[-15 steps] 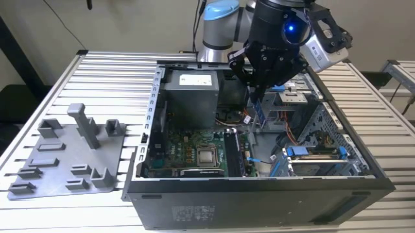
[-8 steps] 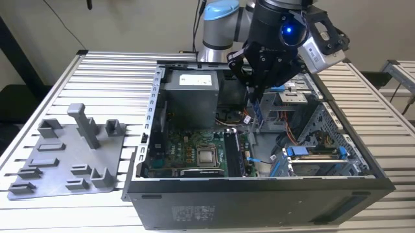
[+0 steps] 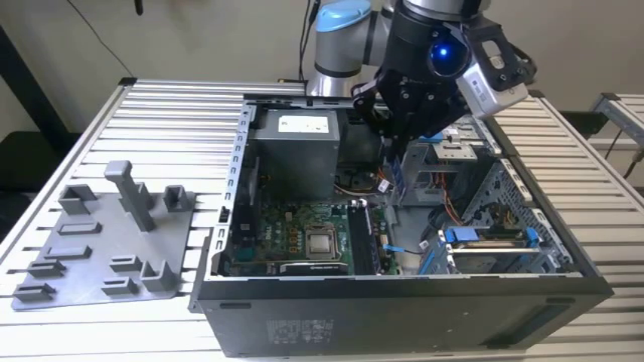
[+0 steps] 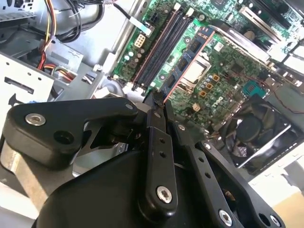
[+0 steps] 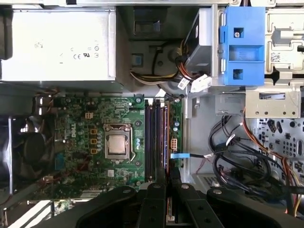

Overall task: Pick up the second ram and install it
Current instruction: 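Insert the second ram into the second slot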

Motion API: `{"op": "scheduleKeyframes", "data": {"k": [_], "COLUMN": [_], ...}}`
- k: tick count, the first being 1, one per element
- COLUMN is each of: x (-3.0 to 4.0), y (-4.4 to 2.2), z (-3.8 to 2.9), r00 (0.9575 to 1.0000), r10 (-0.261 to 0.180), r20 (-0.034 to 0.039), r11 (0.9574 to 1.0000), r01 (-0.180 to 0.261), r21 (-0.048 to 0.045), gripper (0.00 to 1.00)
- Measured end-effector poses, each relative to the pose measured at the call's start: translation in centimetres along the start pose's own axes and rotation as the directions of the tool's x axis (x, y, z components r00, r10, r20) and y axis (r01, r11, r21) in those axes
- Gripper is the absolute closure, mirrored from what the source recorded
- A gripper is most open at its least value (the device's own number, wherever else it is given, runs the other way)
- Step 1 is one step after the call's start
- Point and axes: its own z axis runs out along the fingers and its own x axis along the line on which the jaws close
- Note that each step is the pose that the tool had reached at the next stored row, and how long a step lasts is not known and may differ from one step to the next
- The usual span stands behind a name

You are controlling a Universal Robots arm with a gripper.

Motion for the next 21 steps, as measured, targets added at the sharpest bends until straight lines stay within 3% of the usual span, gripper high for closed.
{"op": "scheduleKeyframes", "data": {"k": [21], "x": [0.08], "y": [0.1], "z": [1.45], "r00": [1.0], "r10": [0.008], "r20": [-0.0018], "r11": [1.0], "r01": [-0.008], "r21": [0.0001], "gripper": [0.86]}}
